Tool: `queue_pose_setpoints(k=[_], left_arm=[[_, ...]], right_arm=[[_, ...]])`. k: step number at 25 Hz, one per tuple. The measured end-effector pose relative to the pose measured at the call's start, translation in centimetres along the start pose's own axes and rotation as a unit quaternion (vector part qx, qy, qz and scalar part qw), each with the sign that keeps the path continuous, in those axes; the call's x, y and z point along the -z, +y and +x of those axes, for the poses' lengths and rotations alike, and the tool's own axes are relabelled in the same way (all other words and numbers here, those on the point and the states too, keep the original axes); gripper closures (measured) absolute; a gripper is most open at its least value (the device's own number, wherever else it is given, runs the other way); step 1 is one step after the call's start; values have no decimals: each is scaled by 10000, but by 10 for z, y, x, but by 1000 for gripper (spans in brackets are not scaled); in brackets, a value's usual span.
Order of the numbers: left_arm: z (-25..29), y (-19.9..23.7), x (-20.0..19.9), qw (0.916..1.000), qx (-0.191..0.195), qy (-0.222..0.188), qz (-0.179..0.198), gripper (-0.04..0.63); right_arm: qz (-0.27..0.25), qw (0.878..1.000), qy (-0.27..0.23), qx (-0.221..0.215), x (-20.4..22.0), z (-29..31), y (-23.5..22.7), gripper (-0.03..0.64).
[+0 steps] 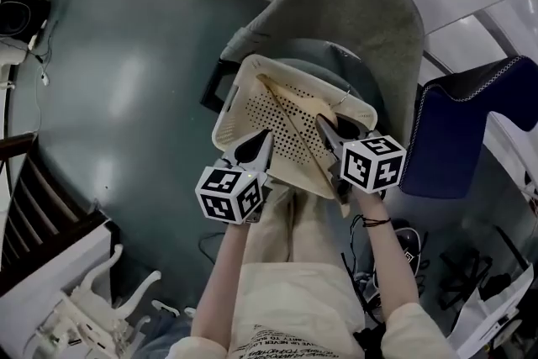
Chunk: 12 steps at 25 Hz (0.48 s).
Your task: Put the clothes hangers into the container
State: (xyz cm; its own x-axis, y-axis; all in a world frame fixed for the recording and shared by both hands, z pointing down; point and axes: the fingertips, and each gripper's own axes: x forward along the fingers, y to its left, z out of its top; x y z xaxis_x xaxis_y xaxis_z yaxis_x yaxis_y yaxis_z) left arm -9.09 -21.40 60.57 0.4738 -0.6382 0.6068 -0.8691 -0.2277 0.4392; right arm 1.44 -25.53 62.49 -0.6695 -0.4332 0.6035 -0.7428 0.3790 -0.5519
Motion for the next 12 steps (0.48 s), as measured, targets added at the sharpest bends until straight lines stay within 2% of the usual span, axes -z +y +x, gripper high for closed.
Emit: queue_pose_setpoints(k=[12], left_arm=[[23,6,16,9996,207,167,-122,572]], right_arm=[[481,9987,-60,-128,11,22,-16,561]])
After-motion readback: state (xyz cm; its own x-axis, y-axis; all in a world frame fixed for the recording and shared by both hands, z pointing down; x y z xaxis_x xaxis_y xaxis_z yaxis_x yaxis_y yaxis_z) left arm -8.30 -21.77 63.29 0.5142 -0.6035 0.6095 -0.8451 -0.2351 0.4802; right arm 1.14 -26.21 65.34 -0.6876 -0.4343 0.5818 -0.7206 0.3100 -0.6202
